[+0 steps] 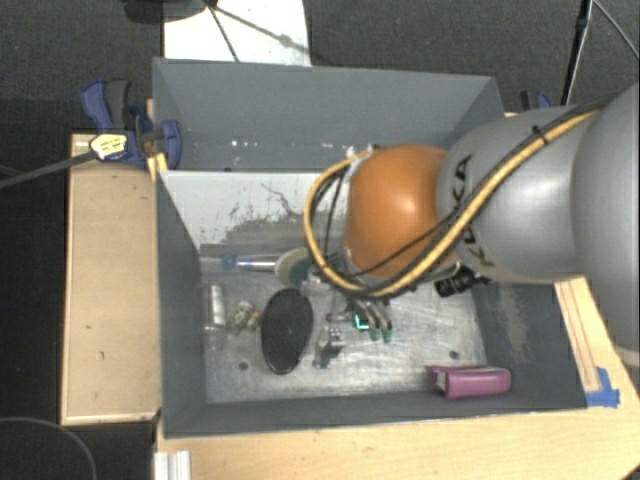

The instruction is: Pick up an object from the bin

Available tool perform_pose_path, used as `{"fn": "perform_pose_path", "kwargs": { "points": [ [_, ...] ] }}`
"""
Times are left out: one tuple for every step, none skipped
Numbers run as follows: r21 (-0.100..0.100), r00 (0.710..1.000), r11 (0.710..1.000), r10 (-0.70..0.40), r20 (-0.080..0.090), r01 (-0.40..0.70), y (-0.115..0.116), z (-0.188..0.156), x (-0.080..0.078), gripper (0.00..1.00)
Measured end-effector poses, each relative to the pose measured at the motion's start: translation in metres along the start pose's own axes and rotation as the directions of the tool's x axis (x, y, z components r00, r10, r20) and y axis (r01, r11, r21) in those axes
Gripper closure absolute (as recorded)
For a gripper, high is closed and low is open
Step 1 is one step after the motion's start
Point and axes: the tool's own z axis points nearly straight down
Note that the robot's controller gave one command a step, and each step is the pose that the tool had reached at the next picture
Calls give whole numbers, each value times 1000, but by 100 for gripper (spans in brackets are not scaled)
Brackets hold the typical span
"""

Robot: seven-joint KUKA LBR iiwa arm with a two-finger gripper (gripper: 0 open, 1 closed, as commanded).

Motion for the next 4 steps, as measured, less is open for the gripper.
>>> {"fn": "perform_pose_path", "kwargs": {
  "points": [
    [4,851,851,-524,14,524,11,73,-16,0],
    [7,524,524,-851,7,851,36,44,-25,0],
    [10,316,316,-949,6,949,20,21,-61,0],
    [5,-259,-259,-966,0,966,74,75,-23,0]
  ]
}}
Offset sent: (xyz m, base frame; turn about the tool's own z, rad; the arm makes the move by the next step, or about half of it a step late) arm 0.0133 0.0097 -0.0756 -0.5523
